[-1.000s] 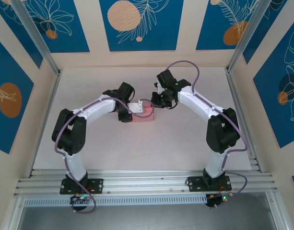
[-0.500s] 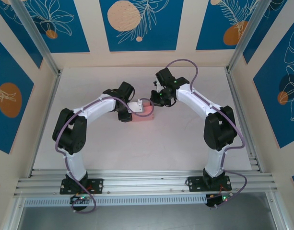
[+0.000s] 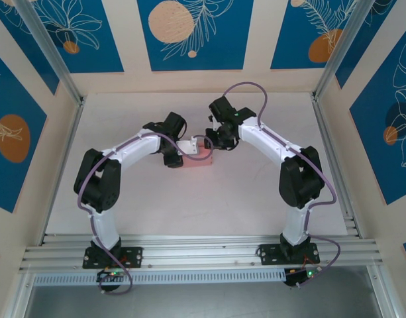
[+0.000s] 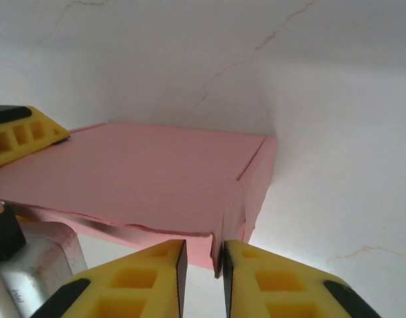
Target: Fold the paper box
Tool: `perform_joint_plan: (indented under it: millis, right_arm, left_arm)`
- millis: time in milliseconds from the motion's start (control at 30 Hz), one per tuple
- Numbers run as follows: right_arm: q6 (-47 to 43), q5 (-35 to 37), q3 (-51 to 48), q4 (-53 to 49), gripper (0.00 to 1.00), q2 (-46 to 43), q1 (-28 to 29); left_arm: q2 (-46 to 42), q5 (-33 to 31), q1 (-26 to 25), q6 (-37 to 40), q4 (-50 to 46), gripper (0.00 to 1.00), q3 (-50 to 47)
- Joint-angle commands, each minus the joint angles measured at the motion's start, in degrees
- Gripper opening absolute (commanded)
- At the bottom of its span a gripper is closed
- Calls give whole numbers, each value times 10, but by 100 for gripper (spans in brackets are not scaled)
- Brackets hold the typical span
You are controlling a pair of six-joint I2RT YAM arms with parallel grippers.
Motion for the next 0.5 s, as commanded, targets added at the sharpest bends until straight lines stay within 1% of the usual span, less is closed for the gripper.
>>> perform_joint_plan:
  millis: [0, 100, 233, 400, 467]
  right_arm:
    - [-7, 27, 6, -26, 27, 0, 8]
    - [-8, 55, 4, -33, 28, 0, 11]
    - [-9, 59, -2, -27, 26, -3, 11]
    - [-14, 58, 1, -21, 10, 0, 11]
    - [-16, 51, 6, -18, 6, 1, 11]
  left_arm:
    - [27, -1, -2, -9, -13, 49, 4]
    - [26, -2, -1, -10, -14, 49, 4]
    - [28, -1, 0, -10, -14, 49, 3]
    - [28, -2, 0, -10, -14, 49, 3]
    - [28, -2, 1, -10, -13, 49, 3]
